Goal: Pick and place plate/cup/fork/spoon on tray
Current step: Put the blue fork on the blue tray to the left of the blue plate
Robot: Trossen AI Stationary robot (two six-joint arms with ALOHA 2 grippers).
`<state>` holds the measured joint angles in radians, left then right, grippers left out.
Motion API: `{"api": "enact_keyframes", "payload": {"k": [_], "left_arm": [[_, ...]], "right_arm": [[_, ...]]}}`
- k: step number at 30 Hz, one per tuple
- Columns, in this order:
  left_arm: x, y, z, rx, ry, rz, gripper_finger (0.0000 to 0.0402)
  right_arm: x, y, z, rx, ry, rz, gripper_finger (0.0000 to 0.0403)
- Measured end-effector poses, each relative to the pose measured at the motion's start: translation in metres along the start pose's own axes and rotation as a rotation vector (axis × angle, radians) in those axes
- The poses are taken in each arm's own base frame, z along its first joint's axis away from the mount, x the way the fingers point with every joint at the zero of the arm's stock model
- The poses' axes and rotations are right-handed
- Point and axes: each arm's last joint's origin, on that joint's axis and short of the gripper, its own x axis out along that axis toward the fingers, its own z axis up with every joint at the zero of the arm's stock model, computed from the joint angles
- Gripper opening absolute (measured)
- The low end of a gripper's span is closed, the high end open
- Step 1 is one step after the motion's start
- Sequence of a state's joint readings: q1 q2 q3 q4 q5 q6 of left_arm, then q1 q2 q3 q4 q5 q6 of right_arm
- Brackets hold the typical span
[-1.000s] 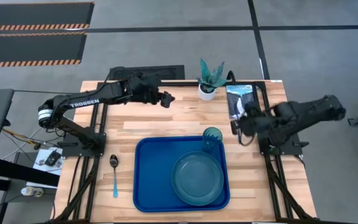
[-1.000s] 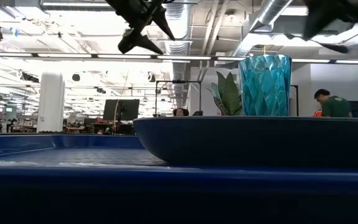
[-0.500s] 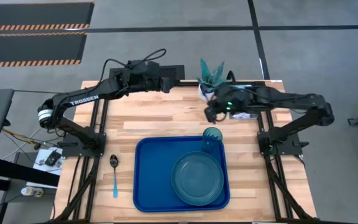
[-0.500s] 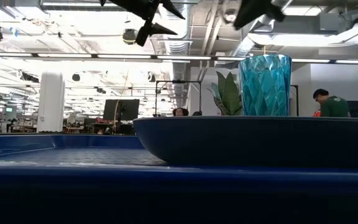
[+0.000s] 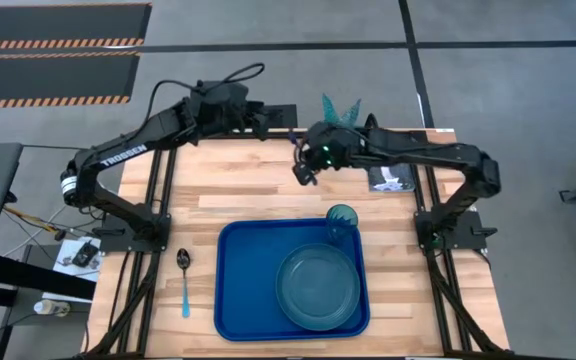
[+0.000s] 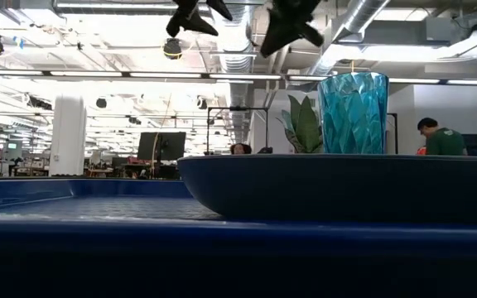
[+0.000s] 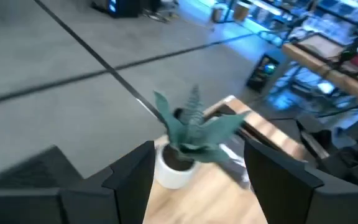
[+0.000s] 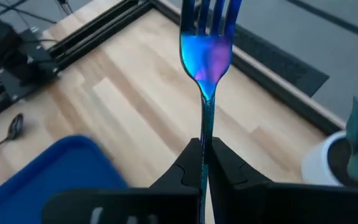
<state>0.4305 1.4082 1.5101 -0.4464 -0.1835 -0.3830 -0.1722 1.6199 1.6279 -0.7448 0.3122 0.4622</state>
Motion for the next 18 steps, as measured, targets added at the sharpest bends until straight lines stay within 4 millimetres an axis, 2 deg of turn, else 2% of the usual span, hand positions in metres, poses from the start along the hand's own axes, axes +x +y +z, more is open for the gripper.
{"api": "enact_keyframes", "payload": {"k": [6, 13, 18], "left_arm": [[-0.002, -0.008, -0.006, 0.074, 0.001, 0.060, 0.0234], [-0.003, -0.010, -0.010, 0.114, 0.033, 0.077, 0.0234], [0.007, -0.012, -0.020, 0.116, 0.093, 0.103, 0.0234]], "right_arm": [[0.017, 0.003, 0.018, -0.029, -0.018, -0.010, 0.0021], [0.032, 0.010, 0.020, -0.054, -0.016, 0.015, 0.0021], [0.039, 0.012, 0.016, -0.057, 0.004, 0.016, 0.0021]]}}
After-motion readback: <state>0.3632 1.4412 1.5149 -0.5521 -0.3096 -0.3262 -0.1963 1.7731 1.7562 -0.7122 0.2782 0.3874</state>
